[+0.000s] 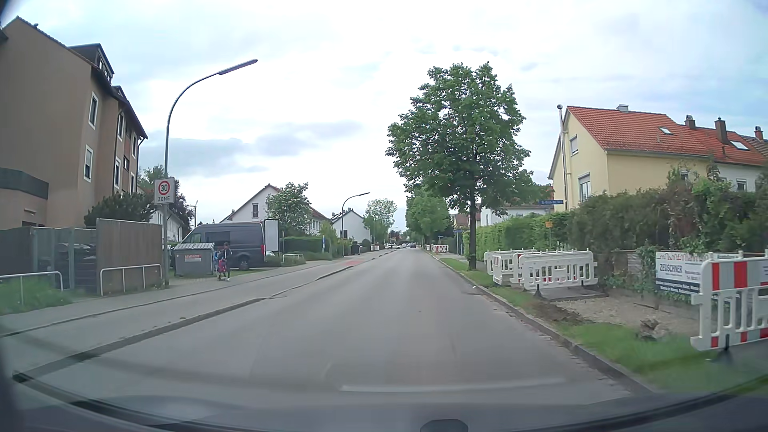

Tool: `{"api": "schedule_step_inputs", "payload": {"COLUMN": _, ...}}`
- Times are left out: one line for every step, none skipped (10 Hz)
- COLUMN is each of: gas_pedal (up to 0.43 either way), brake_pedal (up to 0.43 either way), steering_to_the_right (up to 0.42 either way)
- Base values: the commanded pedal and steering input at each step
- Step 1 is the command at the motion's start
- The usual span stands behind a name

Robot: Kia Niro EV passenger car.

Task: Follow the waypoints while adhering to traffic rules and regulations

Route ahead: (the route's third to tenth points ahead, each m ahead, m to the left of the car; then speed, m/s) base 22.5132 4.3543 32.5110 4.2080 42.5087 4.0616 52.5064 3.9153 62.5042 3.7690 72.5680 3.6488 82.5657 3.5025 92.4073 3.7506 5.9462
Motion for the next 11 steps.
{"api": "schedule_step_inputs", "payload": {"gas_pedal": 0.138, "brake_pedal": 0.0, "steering_to_the_right": 0.003}}
{"api": "schedule_step_inputs", "payload": {"gas_pedal": 0.138, "brake_pedal": 0.0, "steering_to_the_right": 0.002}}
{"api": "schedule_step_inputs", "payload": {"gas_pedal": 0.138, "brake_pedal": 0.0, "steering_to_the_right": 0.002}}
{"api": "schedule_step_inputs", "payload": {"gas_pedal": 0.138, "brake_pedal": 0.0, "steering_to_the_right": 0.002}}
{"api": "schedule_step_inputs", "payload": {"gas_pedal": 0.138, "brake_pedal": 0.0, "steering_to_the_right": 0.003}}
{"api": "schedule_step_inputs", "payload": {"gas_pedal": 0.138, "brake_pedal": 0.0, "steering_to_the_right": 0.003}}
{"api": "schedule_step_inputs", "payload": {"gas_pedal": 0.138, "brake_pedal": 0.0, "steering_to_the_right": 0.002}}
{"api": "schedule_step_inputs", "payload": {"gas_pedal": 0.138, "brake_pedal": 0.0, "steering_to_the_right": 0.003}}
{"api": "schedule_step_inputs", "payload": {"gas_pedal": 0.138, "brake_pedal": 0.0, "steering_to_the_right": 0.003}}
{"api": "schedule_step_inputs", "payload": {"gas_pedal": 0.138, "brake_pedal": 0.0, "steering_to_the_right": 0.003}}
{"api": "schedule_step_inputs", "payload": {"gas_pedal": 0.15, "brake_pedal": 0.0, "steering_to_the_right": 0.003}}
